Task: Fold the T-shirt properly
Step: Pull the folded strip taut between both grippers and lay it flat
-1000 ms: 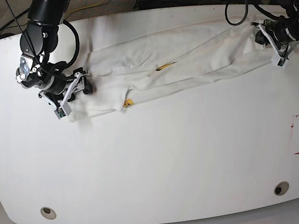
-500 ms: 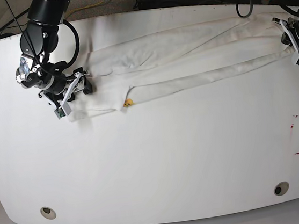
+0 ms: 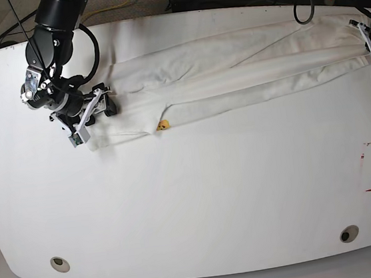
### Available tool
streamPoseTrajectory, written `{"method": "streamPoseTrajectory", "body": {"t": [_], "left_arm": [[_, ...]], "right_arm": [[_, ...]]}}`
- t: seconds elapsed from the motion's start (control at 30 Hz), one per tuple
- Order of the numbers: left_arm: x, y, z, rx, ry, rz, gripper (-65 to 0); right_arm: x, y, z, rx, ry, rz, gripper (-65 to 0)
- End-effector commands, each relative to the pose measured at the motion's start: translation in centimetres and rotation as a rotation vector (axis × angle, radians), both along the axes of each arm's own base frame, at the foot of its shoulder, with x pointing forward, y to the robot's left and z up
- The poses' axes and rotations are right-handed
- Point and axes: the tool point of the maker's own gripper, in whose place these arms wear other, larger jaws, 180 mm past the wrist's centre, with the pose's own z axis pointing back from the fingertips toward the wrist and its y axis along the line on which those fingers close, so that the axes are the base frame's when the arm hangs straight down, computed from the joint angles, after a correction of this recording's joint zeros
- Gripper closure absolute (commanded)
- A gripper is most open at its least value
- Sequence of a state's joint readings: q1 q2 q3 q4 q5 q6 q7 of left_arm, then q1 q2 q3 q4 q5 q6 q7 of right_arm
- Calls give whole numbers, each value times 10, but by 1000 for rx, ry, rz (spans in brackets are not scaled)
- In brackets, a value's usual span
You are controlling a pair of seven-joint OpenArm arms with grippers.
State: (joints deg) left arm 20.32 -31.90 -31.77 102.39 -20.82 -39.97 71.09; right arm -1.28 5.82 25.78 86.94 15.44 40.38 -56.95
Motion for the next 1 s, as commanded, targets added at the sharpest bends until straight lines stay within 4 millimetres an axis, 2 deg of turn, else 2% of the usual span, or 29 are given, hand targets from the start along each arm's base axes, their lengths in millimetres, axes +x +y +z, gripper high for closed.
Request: {"method": "streamPoseTrajectory", "body": {"t": [0.0, 0.03, 0.1, 0.27, 0.3, 0.53, 0.67, 0.73, 0.87, 0.97], "left_arm": [[0, 17, 12, 87, 9, 3, -51], [0, 17, 12, 93, 13, 2, -61], [-1, 20, 12, 111, 20, 4, -124], [-2, 21, 12, 118, 23, 6, -358], [-2, 21, 12, 118, 24, 5, -375], [0, 12, 6, 107, 39, -25, -379], [3, 11, 12, 82, 8, -14, -379], [5, 13, 18, 47, -30, 10, -379], [7, 18, 30, -21, -105, 62, -379], [6, 21, 33, -34, -124, 84, -381]], "right_arm": [[-12, -7, -10, -46, 69, 5, -392], [-12, -7, -10, -46, 69, 5, -392], [-12, -7, -9, -47, 69, 7, -392], [-13, -8, 4, -76, 29, 16, -393], [-12, -7, 10, -84, 7, 19, -396], [-11, 10, 54, -53, -81, 60, -400], [-8, 25, 84, -2, -167, 94, -400], [-9, 31, 90, 26, -177, 109, -401], [-12, 39, 86, 63, -162, 122, -401], [-17, 33, 66, 48, -95, 105, -398]]}}
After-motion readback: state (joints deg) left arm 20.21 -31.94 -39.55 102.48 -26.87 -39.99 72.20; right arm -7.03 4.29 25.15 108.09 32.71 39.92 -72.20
